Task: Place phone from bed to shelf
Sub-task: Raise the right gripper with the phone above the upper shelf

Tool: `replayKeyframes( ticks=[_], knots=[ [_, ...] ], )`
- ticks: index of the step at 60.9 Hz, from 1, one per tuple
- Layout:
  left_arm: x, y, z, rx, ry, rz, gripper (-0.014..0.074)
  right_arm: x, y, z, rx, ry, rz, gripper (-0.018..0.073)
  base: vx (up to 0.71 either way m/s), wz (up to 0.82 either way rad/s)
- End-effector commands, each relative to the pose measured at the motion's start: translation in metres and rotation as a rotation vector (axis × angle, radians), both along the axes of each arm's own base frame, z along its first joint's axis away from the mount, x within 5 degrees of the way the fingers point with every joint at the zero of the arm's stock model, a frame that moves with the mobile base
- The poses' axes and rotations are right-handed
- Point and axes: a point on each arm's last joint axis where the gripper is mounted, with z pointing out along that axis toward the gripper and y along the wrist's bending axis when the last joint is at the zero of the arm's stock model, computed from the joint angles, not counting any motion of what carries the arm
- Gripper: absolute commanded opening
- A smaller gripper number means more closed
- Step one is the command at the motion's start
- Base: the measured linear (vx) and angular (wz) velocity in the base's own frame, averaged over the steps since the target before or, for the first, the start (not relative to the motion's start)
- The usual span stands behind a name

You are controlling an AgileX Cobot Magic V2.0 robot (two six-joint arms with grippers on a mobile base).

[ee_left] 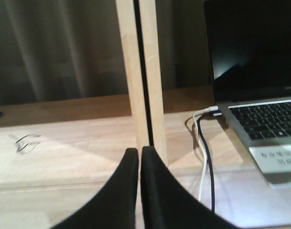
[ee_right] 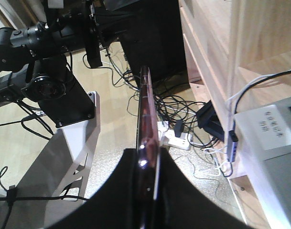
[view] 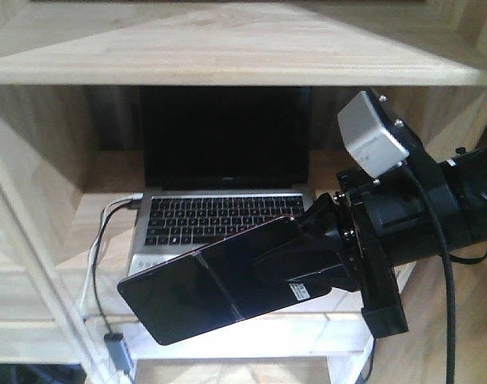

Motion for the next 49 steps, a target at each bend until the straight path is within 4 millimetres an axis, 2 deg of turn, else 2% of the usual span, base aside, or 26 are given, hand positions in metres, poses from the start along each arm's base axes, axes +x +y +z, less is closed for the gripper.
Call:
replayKeyframes(
  ticks=[1,49],
  knots=[
    [-0.0013,-0.0002,0.0145,-0.011,-0.108,-0.002,0.0001,-0.0116,0.0016,0.0210,0.102,0.005,0.051,-0.0002,0.16,-0.05],
    [-0.0013,-0.0002,0.0145,-0.011,-0.108,-0.002,0.0001,-0.0116,0.0016,0.0210,0.102,0.005,0.051,-0.0002,0.06,-0.02]
  ],
)
